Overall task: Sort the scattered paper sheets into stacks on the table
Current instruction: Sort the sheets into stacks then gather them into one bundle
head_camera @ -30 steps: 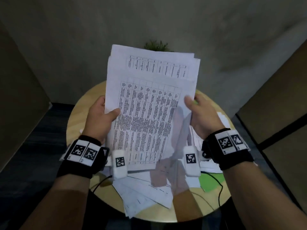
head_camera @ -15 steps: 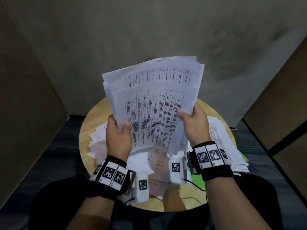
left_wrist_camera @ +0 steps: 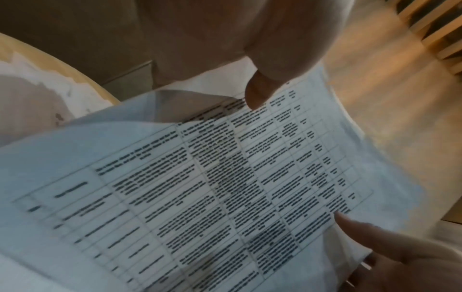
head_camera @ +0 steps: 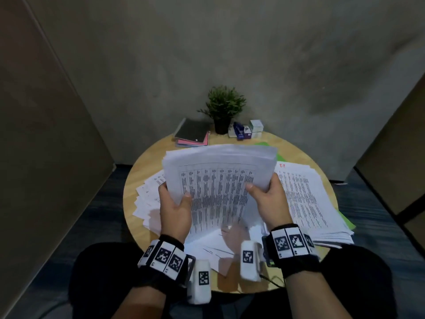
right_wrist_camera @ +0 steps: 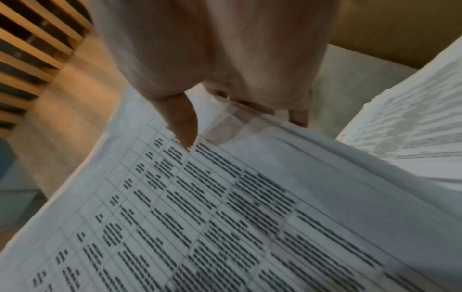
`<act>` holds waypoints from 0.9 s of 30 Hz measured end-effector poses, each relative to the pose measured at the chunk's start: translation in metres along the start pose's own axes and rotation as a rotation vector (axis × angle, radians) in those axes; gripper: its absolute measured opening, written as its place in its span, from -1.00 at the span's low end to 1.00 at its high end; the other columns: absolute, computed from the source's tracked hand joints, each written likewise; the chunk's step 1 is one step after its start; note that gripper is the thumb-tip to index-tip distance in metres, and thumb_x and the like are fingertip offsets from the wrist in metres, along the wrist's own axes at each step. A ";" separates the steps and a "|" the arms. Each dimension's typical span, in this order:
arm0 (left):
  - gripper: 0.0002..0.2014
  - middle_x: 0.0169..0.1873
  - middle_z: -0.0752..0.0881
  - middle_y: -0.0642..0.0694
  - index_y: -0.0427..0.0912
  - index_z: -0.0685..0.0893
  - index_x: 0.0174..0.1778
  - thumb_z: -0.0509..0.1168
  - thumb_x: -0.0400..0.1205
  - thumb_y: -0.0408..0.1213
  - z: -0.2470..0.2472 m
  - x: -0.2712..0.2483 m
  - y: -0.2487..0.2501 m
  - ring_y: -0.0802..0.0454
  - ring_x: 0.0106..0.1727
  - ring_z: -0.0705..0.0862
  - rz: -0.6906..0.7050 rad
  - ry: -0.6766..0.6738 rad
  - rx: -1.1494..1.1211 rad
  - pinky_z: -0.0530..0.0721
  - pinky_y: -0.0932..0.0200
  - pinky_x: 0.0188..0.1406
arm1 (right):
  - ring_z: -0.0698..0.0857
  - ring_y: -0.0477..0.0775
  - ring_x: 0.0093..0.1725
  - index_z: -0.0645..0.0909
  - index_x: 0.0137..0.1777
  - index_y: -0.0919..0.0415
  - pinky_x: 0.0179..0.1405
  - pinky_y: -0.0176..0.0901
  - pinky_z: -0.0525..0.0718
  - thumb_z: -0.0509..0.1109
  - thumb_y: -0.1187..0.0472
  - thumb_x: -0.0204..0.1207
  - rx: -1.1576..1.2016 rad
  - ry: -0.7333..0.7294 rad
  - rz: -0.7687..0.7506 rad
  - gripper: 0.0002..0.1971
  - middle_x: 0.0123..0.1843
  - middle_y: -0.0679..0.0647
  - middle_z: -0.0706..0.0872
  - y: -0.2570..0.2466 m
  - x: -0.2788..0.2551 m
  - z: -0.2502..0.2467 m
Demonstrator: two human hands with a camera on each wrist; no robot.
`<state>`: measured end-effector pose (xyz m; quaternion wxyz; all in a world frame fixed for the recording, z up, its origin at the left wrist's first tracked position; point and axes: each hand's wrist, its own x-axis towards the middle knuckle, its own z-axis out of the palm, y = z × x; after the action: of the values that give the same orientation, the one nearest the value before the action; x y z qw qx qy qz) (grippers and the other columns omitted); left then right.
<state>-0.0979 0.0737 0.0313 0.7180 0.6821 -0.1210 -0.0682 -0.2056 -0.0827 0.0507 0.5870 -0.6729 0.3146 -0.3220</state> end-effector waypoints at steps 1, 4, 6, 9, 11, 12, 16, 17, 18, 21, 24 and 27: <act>-0.64 0.05 0.62 0.14 -0.04 0.36 0.32 0.20 0.69 -0.49 0.001 0.000 -0.003 0.26 0.04 0.62 -0.021 -0.006 0.011 0.57 0.19 0.10 | 0.71 0.03 0.09 0.49 0.17 0.02 0.12 0.08 0.69 0.44 0.32 0.51 -0.026 0.007 0.019 -0.69 0.08 -0.01 0.72 0.006 0.000 0.000; -0.72 0.05 0.64 0.07 -0.11 0.38 0.33 0.13 0.73 -0.46 0.005 0.000 -0.008 0.07 0.10 0.65 -0.018 -0.006 0.065 0.56 0.08 0.20 | 0.67 0.14 0.11 0.50 0.24 0.16 -0.14 -0.20 0.57 0.32 0.33 0.60 -0.092 0.028 0.046 -0.76 0.04 0.03 0.68 0.012 -0.002 0.000; -0.79 0.06 0.64 0.03 -0.04 0.40 0.25 0.07 0.76 -0.41 0.009 0.000 -0.006 -0.06 0.16 0.63 0.000 0.018 0.081 0.55 0.08 0.17 | 0.65 0.08 0.08 0.51 0.31 0.17 -0.10 -0.19 0.52 0.25 0.32 0.65 -0.111 0.034 0.035 -0.74 0.05 0.01 0.67 0.005 -0.004 -0.001; -0.77 0.02 0.64 0.21 0.10 0.38 0.20 0.05 0.78 -0.37 0.013 -0.001 0.004 0.14 0.10 0.64 0.043 0.037 0.059 0.56 0.12 0.17 | 0.63 -0.18 -0.03 0.51 0.27 0.06 -0.17 -0.25 0.53 0.21 0.30 0.67 -0.058 0.030 -0.006 -0.77 -0.01 -0.17 0.66 -0.010 -0.006 -0.004; -0.77 0.02 0.63 0.26 0.10 0.38 0.18 0.07 0.77 -0.37 0.014 -0.001 0.007 0.28 0.07 0.62 0.049 0.038 0.019 0.58 0.19 0.11 | 0.62 -0.24 -0.05 0.50 0.23 0.03 -0.20 -0.30 0.53 0.22 0.30 0.67 -0.019 0.025 -0.016 -0.78 -0.03 -0.23 0.65 -0.012 -0.005 -0.006; -0.79 0.01 0.63 0.24 0.07 0.38 0.18 0.08 0.76 -0.37 0.015 -0.001 0.006 0.31 0.04 0.61 0.033 0.033 -0.004 0.58 0.25 0.05 | 0.63 -0.22 -0.05 0.49 0.23 0.04 -0.20 -0.31 0.53 0.23 0.30 0.66 -0.022 0.024 -0.008 -0.79 -0.03 -0.22 0.65 -0.009 -0.005 -0.006; -0.83 -0.02 0.57 0.13 -0.08 0.33 0.23 0.07 0.77 -0.37 0.015 -0.004 -0.019 0.25 -0.05 0.56 -0.107 -0.010 0.049 0.48 0.23 -0.13 | 0.61 -0.12 -0.05 0.37 0.33 0.11 -0.33 -0.41 0.45 0.22 0.27 0.67 -0.176 -0.037 0.156 -0.74 0.05 -0.06 0.58 0.028 -0.009 -0.004; -0.84 -0.01 0.56 0.11 -0.08 0.32 0.23 0.06 0.77 -0.38 0.015 -0.004 -0.027 0.14 -0.03 0.57 -0.140 -0.017 0.070 0.45 0.20 -0.06 | 0.61 -0.04 -0.01 0.35 0.34 0.15 -0.34 -0.41 0.43 0.21 0.27 0.67 -0.229 -0.058 0.200 -0.73 0.07 -0.01 0.56 0.038 -0.011 -0.004; -0.84 0.02 0.56 0.06 -0.09 0.31 0.22 0.05 0.77 -0.39 0.014 -0.004 -0.035 0.02 0.02 0.56 -0.169 -0.021 0.095 0.42 0.18 0.02 | 0.59 0.00 -0.01 0.34 0.34 0.18 -0.36 -0.38 0.42 0.19 0.27 0.68 -0.278 -0.075 0.239 -0.74 0.07 0.02 0.55 0.049 -0.011 -0.004; -0.78 0.19 0.49 -0.05 -0.13 0.27 0.32 0.03 0.77 -0.40 0.014 -0.008 -0.050 0.01 0.15 0.46 -0.244 -0.056 0.190 0.35 0.21 0.15 | 0.58 0.07 -0.10 0.39 0.29 0.28 -0.21 -0.15 0.55 0.16 0.33 0.65 -0.420 -0.092 0.305 -0.77 0.01 0.11 0.58 0.074 -0.010 -0.004; -0.65 0.26 0.49 -0.09 -0.24 0.23 0.52 -0.01 0.79 -0.41 0.017 -0.011 -0.047 -0.05 0.23 0.49 -0.242 -0.074 0.289 0.34 0.23 0.13 | 0.60 0.15 -0.02 0.42 0.28 0.28 -0.03 -0.09 0.56 0.12 0.34 0.65 -0.485 -0.081 0.300 -0.76 0.06 0.18 0.63 0.081 -0.007 -0.007; -0.55 0.56 0.37 -0.19 -0.23 0.14 0.65 -0.03 0.80 -0.34 0.027 -0.011 -0.039 -0.15 0.53 0.38 -0.190 -0.077 0.361 0.30 0.21 0.38 | 0.61 0.18 -0.08 0.42 0.20 0.27 -0.14 -0.06 0.56 0.13 0.32 0.66 -0.422 -0.024 0.221 -0.83 -0.06 0.17 0.63 0.071 -0.004 -0.021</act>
<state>-0.1135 0.0481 -0.0070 0.5693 0.8048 -0.0938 -0.1389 -0.2277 -0.0999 -0.0174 0.4689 -0.7458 0.4398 -0.1748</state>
